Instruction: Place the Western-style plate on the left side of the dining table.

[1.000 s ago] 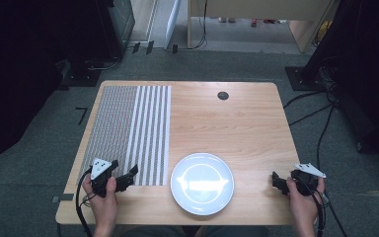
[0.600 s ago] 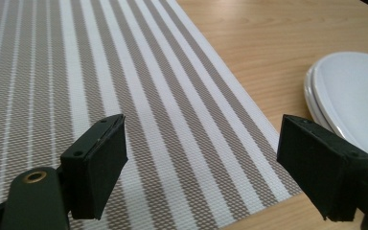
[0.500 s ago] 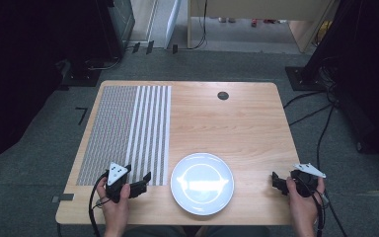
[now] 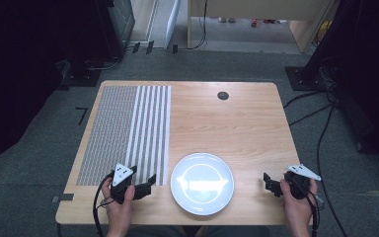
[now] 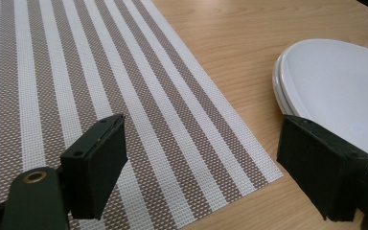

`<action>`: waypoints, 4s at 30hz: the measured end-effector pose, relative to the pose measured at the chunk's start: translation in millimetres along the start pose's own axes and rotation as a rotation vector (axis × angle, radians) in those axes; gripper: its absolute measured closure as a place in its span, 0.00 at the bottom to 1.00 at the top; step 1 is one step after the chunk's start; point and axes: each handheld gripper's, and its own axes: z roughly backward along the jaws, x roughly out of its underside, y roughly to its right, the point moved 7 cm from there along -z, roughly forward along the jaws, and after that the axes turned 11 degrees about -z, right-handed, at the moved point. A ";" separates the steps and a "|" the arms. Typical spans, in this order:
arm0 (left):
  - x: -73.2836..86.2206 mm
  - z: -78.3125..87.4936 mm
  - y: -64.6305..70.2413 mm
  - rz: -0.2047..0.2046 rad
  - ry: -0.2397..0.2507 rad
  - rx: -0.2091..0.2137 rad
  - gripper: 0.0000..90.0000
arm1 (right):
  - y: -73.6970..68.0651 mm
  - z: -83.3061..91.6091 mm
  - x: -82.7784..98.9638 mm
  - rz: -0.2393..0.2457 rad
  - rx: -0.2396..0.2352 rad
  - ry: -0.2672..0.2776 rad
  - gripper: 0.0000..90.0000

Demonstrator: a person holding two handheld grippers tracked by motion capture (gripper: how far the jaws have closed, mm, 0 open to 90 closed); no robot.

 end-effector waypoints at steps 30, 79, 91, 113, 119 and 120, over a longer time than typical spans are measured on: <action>-8.6 -5.2 37.3 -0.028 0.008 0.133 0.18 | -76.3 14.0 4.4 0.083 -0.126 0.104 0.37; -0.7 -20.9 77.5 -0.031 -0.073 0.260 0.46 | -122.6 10.7 24.9 0.073 -0.352 0.014 0.73; 0.5 -21.7 80.1 -0.035 -0.083 0.271 0.46 | -127.9 10.0 28.0 0.037 -0.409 -0.010 0.75; 5.2 -25.8 79.4 -0.020 -0.101 0.286 0.49 | -123.4 5.9 29.5 -0.021 -0.449 -0.053 0.84; 5.2 -25.0 77.2 -0.005 -0.093 0.293 0.53 | -120.5 5.8 29.1 -0.066 -0.472 -0.063 0.87; 5.3 -25.1 77.2 -0.004 -0.094 0.293 0.53 | -120.5 5.8 29.1 -0.066 -0.472 -0.063 0.87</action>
